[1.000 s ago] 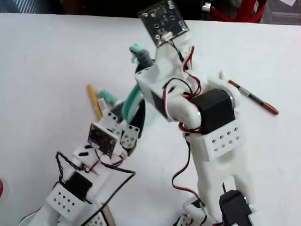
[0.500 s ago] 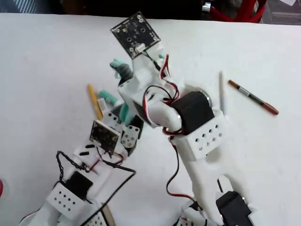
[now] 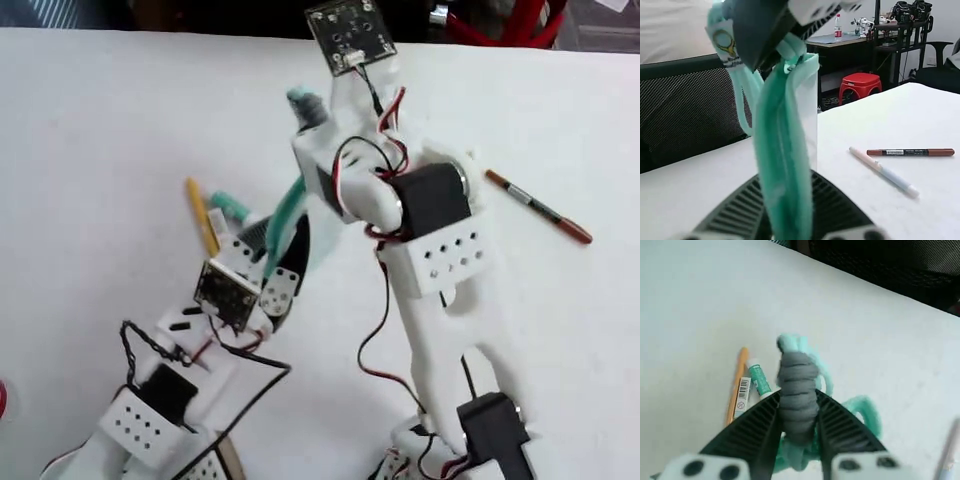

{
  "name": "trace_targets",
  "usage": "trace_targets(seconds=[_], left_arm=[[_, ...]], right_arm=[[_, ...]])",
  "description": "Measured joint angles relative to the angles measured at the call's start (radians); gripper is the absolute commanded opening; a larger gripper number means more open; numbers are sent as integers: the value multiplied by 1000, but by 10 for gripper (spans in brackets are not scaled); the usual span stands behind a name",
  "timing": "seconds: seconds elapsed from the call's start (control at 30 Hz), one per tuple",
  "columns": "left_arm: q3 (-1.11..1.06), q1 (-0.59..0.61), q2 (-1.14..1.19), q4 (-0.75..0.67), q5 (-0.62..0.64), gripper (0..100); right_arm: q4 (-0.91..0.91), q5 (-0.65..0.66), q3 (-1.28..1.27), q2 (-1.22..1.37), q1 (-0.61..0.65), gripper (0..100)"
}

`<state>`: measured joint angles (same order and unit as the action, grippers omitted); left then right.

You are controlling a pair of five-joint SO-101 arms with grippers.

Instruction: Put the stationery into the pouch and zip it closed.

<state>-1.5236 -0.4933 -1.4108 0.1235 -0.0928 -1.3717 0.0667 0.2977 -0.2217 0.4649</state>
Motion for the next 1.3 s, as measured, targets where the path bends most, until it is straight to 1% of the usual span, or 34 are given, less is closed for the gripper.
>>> trace_targets(seconds=[0.03, 0.2, 0.47, 0.67, 0.73, 0.8, 0.87, 0.97, 1.17, 1.23, 1.3], left_arm=[[0, -2, 0, 0, 0, 21], [0, -2, 0, 0, -2, 21], [0, 3, 0, 0, -2, 21], [0, 3, 0, 0, -2, 22], [2, 3, 0, 12, -2, 22], [2, 3, -2, 20, -2, 22], [2, 3, -2, 23, -2, 22], [2, 3, -2, 23, -2, 22], [2, 5, -2, 23, -5, 22], [3, 5, -2, 23, -8, 22], [3, 5, -2, 23, -8, 22]], right_arm=[[-5, -2, 0, 0, 0, 235], [-43, 0, 26, 2, 0, 214], [-215, -2, 186, 3, -12, 213], [-222, -2, 192, 3, -14, 216], [-224, -2, 192, 3, -12, 241], [-233, -2, 193, 14, 15, 285], [-236, -2, 193, 31, 57, 289], [-236, 34, 193, 68, 97, 288], [-236, 51, 232, 150, 66, 287], [-236, 51, 258, 170, 44, 274], [-238, 52, 284, 187, 43, 204]])
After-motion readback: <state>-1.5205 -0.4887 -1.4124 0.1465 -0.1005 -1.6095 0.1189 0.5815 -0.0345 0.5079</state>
